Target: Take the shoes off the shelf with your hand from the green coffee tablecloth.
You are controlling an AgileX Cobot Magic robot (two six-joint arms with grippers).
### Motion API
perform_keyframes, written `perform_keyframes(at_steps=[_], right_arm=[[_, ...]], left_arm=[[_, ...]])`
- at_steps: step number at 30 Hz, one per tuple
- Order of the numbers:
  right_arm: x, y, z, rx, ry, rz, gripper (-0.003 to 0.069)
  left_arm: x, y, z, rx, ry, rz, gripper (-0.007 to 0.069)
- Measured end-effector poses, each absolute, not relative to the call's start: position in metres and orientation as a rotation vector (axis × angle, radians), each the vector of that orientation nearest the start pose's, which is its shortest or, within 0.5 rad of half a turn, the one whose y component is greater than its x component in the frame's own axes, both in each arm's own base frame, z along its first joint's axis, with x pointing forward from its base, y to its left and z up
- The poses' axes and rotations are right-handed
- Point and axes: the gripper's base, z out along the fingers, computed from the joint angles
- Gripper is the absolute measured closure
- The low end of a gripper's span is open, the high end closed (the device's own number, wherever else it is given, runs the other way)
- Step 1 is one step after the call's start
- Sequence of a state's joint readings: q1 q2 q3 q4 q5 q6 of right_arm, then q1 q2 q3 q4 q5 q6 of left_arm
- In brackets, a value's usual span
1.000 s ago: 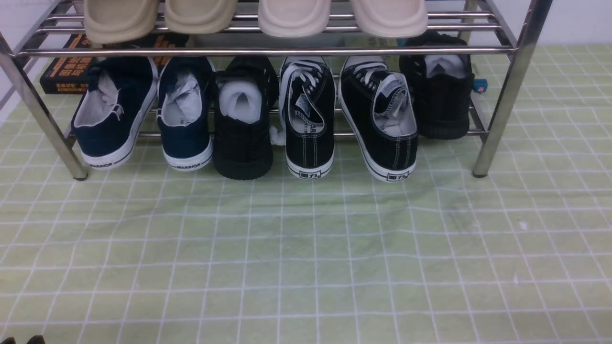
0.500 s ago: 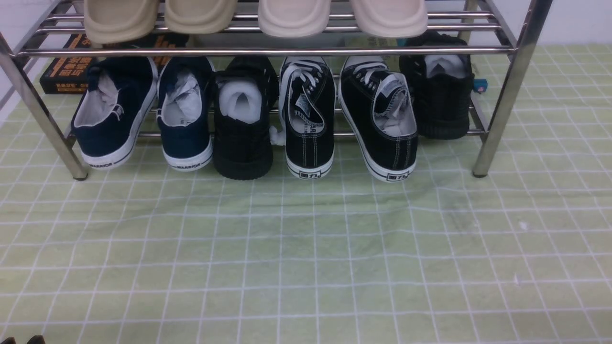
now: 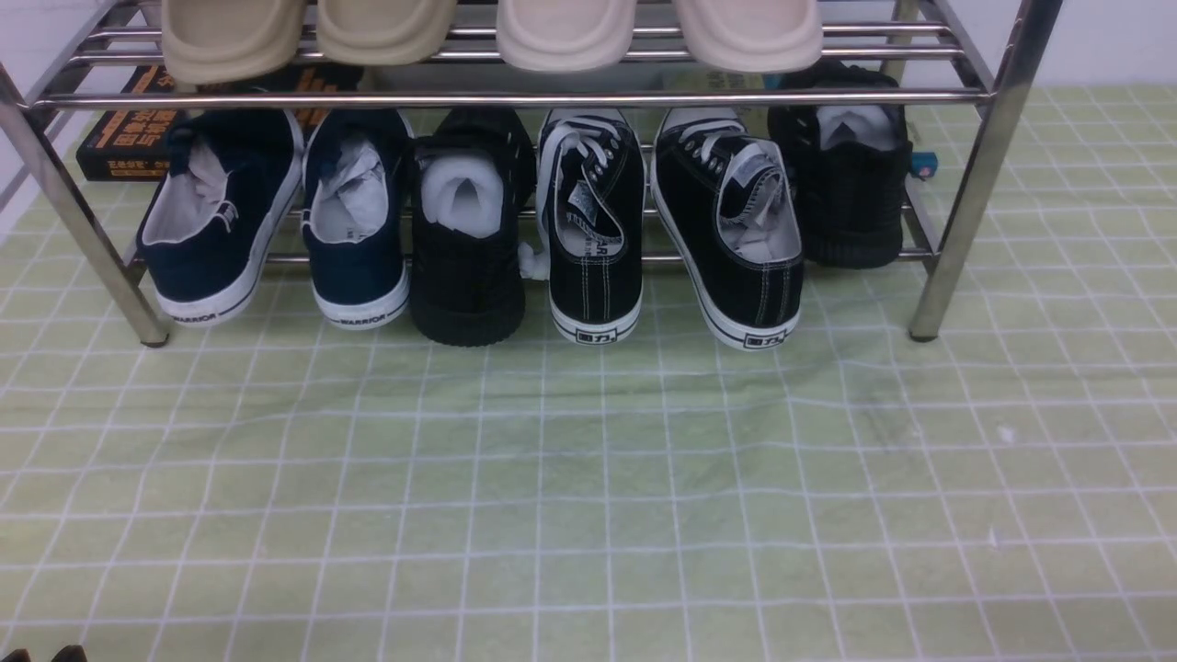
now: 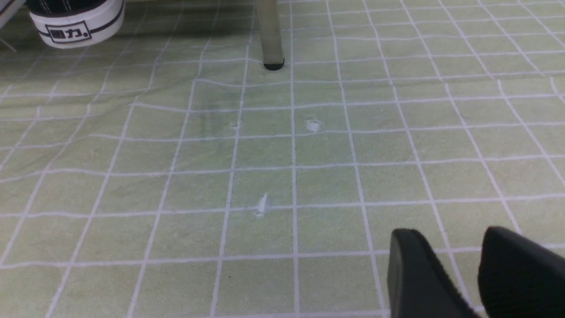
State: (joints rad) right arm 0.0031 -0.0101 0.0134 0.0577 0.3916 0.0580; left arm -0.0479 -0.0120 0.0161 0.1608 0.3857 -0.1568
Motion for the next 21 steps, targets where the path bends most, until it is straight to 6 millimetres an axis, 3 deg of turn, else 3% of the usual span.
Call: perform_keyframes(at_steps=[5,14,21], right_arm=[[0.052,0.003,0.174,0.105,1.875,0.123,0.0422],[0.052,0.018,0.177,0.602,1.793,0.732,0.0422],[0.052,0.02,0.179,0.692,1.745,0.863,0.0422]], left_arm=[[0.052,0.003,0.174,-0.004,1.868,0.018,0.0385],[0.052,0.003,0.174,-0.004,1.868,0.018,0.0385],[0.052,0.003,0.174,-0.004,1.868,0.018,0.0385]])
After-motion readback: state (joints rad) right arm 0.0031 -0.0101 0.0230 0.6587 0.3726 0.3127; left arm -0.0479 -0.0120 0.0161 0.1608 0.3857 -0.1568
